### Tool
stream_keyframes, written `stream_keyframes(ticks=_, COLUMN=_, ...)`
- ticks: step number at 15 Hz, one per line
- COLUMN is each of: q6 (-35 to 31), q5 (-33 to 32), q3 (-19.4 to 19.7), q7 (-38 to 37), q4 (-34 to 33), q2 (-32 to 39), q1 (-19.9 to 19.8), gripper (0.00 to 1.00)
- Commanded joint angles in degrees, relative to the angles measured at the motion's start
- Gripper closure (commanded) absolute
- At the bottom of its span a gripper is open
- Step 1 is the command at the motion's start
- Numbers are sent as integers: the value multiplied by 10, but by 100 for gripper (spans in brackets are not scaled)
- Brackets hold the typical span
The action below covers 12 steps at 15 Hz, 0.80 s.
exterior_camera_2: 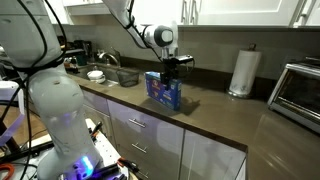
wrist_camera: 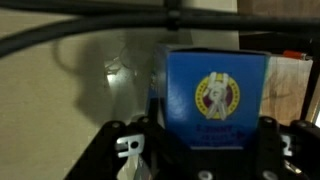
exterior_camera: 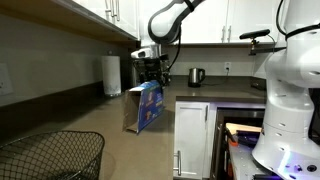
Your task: Pour the contents from the box into the black basket
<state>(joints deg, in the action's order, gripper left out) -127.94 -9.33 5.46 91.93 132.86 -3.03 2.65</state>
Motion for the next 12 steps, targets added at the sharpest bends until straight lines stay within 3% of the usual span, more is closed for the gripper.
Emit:
stream_keyframes(ticks=1, q6=-1, q5=3, q3=-12, q7=0, q4=-9, q2=2, q1=-15, gripper=58)
stream_keyframes(ticks=4, q6=6, q5=-13, q3=-18, q7=-18, q4=-4, q2=-8, q1=-12, gripper=75)
stream_keyframes(ticks=7, q6=17, q5=-28, q3=-28, q7=-39, q4=0, q2=-15, q1=-9, gripper=81)
stream_keyframes(ticks=8, q6=29, q5=-35, q3=-33, q7=-48, q4=-1, q2=-17, q1=-8, gripper=73)
stream_keyframes(ticks=11, q6=76, q5=-49, q3=-48, q7=-69, q4=-4, q2=-26, q1=-2, gripper=79)
stream_keyframes(ticks=12, q6=93, q5=-52, q3=-53, q7=-77, q4=-4, q2=-30, q1=0, gripper=76)
